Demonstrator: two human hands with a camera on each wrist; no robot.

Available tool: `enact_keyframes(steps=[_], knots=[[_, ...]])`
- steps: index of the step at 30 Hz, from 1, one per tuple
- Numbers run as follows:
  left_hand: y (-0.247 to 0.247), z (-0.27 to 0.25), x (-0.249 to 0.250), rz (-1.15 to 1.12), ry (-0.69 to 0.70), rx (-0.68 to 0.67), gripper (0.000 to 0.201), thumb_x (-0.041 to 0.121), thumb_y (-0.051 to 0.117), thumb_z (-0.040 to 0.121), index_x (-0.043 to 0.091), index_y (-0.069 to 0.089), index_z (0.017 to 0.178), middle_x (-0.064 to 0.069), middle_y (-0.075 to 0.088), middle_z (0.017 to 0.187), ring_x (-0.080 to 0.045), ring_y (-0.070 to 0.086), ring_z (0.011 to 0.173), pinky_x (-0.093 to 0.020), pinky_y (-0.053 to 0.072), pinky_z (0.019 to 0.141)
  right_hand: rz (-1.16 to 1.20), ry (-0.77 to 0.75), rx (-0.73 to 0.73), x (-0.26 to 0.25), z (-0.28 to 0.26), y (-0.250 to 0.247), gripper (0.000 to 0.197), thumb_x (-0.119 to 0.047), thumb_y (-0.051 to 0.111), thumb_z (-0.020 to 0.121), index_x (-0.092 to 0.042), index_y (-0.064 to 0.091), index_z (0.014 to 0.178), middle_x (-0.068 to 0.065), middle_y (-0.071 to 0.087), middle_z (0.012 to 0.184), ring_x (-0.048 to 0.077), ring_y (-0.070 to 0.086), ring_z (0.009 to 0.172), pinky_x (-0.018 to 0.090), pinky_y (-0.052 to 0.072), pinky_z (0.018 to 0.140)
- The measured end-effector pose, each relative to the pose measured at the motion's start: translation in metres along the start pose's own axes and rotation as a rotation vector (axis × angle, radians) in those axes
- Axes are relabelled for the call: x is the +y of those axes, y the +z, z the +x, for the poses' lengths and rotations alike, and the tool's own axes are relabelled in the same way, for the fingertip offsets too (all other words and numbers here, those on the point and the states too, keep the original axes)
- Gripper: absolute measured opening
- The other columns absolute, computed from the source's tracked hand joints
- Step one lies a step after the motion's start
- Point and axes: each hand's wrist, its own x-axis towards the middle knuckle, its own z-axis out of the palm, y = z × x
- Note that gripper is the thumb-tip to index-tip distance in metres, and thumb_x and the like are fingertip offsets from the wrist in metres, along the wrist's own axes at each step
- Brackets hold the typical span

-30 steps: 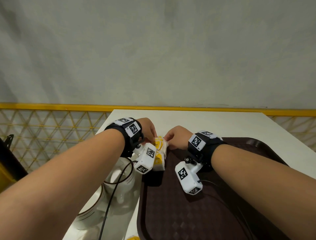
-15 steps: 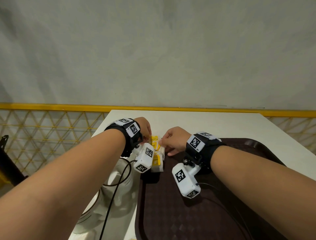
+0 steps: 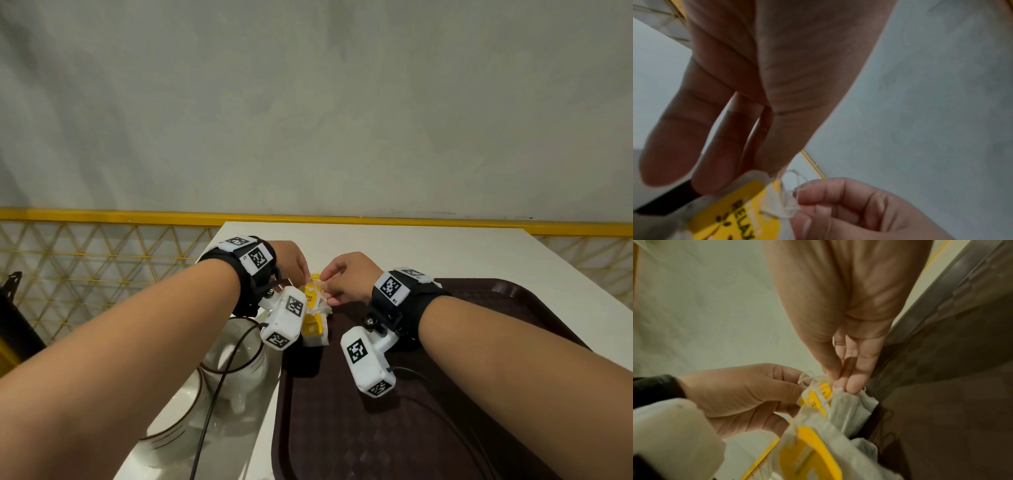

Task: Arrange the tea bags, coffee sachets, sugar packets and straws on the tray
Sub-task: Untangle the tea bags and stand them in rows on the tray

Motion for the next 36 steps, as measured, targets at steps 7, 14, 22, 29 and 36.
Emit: enact_keyframes(steps=[7, 14, 22, 29, 36], knots=[[-0.002, 0.002, -0.001, 0.003, 0.011, 0.042, 0.013, 0.009, 0.067, 0.086, 0.005, 0.07, 0.098, -0.005, 0.069, 0.081, -0.016, 0.066, 0.074, -0.02, 0.053, 0.054, 0.057, 0.019, 0.027, 0.004, -0.008, -0.002, 0.013, -0.015, 0.061, 0.093, -0.009, 0.053, 0.084, 0.012, 0.059, 0.076, 0.019, 0.062, 0.065, 0.036, 0.058, 0.071], [-0.018, -0.016, -0.002, 0.112, 0.054, -0.005, 0.017, 0.018, 0.076, 0.079, 0.021, 0.067, 0.092, 0.002, 0.064, 0.083, -0.01, 0.057, 0.066, -0.019, 0.046, 0.048, -0.096, -0.05, -0.104, 0.008, -0.018, -0.002, 0.02, -0.018, 0.067, 0.09, -0.01, 0.057, 0.074, 0.007, 0.063, 0.072, 0.014, 0.06, 0.063, 0.028, 0.056, 0.064], [0.007, -0.015, 0.01, 0.302, 0.076, -0.098, 0.047, 0.023, 0.079, 0.076, 0.019, 0.059, 0.119, 0.003, 0.056, 0.086, -0.014, 0.056, 0.074, -0.019, 0.051, 0.057, -0.336, -0.133, -0.309, 0.006, -0.035, -0.003, 0.022, -0.032, 0.075, 0.081, -0.019, 0.063, 0.095, -0.004, 0.058, 0.085, 0.008, 0.057, 0.075, 0.023, 0.052, 0.066], [0.006, -0.021, 0.015, 0.379, 0.118, -0.049, 0.028, 0.017, 0.069, 0.086, 0.002, 0.064, 0.109, 0.001, 0.053, 0.071, -0.007, 0.048, 0.058, -0.008, 0.04, 0.038, -0.4, -0.209, -0.307, 0.01, -0.04, 0.0, 0.011, -0.014, 0.067, 0.089, -0.021, 0.059, 0.082, 0.001, 0.062, 0.084, 0.012, 0.061, 0.074, 0.023, 0.054, 0.064], [-0.002, -0.026, 0.013, 0.274, 0.166, 0.0, 0.009, 0.016, 0.069, 0.085, 0.017, 0.06, 0.083, 0.004, 0.062, 0.069, -0.001, 0.057, 0.052, -0.014, 0.047, 0.049, -0.219, -0.133, -0.412, 0.013, -0.053, -0.005, 0.013, -0.005, 0.06, 0.092, -0.015, 0.054, 0.086, 0.003, 0.06, 0.069, 0.004, 0.065, 0.06, 0.021, 0.053, 0.059]])
